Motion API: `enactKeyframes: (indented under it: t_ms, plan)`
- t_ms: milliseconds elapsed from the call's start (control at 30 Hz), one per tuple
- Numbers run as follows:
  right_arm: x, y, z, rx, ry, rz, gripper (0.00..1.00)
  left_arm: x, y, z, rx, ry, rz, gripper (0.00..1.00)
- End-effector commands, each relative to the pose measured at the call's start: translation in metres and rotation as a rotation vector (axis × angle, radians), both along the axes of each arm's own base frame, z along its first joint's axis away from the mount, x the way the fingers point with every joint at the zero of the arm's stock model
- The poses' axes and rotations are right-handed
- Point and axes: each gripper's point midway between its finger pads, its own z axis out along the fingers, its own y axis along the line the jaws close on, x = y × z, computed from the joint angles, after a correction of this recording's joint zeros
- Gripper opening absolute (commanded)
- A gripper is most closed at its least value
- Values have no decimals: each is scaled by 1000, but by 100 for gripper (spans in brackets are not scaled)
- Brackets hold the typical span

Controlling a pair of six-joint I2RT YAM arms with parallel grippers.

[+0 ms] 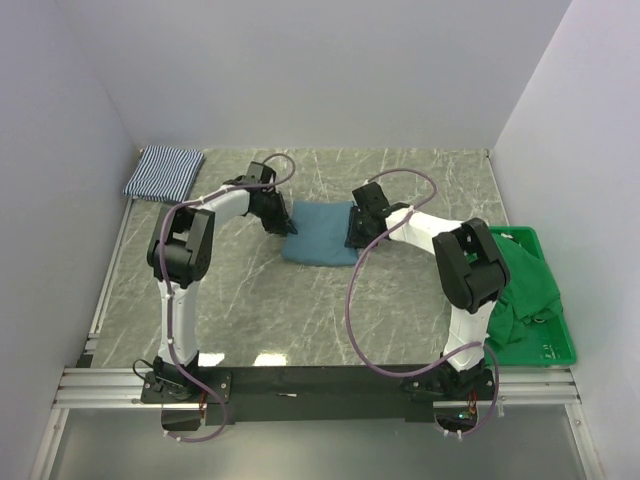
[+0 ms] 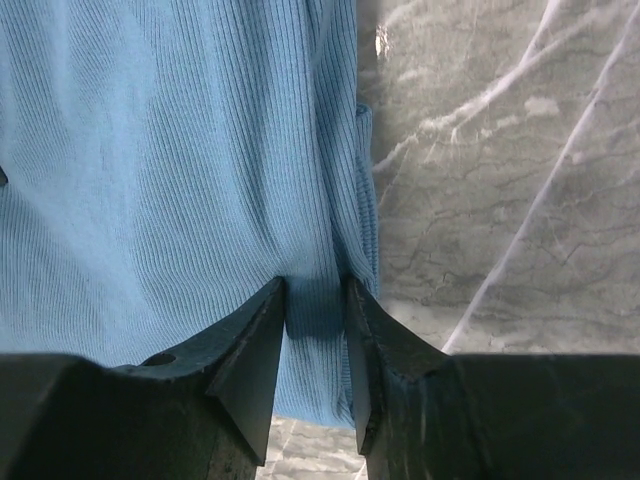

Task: Fold and stack the tank tops
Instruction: Neatly place the folded tank top to the corner

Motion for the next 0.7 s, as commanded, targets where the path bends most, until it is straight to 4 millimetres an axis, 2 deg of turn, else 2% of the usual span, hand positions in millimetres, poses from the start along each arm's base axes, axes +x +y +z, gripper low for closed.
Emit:
enactKeyframes:
  t_ms: [0, 33, 67, 100, 133, 167, 233, 333, 400, 467, 633, 667]
  plan:
    - [10, -1, 5, -13, -14, 12, 39, -17, 28, -47, 216, 89, -20, 1]
    - [12, 1, 10, -9, -22, 15, 40, -10, 34, -45, 256, 74, -7, 0]
    - [17, 2, 18, -6, -32, 16, 42, 3, 35, -36, 274, 40, 1, 1]
    - [19, 3, 26, -3, -45, 18, 43, 7, 41, -37, 312, 36, 5, 0]
    - [22, 4, 32, -1, -54, 18, 47, 8, 48, -35, 351, 44, 11, 0]
    - [26, 5, 42, 1, -65, 20, 48, 16, 62, -34, 420, 25, 37, 0]
    - [28, 7, 58, 11, -91, 21, 54, 32, 76, -25, 463, -7, 61, 0]
    - [30, 8, 80, 36, -133, 20, 56, 54, 116, -12, 567, -55, 125, 0]
    - [29, 11, 92, 60, -148, 28, 56, 69, 149, 0, 633, -79, 172, 0]
    - [28, 13, 98, 74, -158, 36, 56, 85, 173, 9, 650, -118, 206, 0]
    - [28, 23, 112, 122, -178, 65, 56, 108, 234, 30, 826, -200, 257, 0]
    - [30, 25, 116, 128, -186, 74, 56, 116, 248, 40, 842, -219, 288, 0]
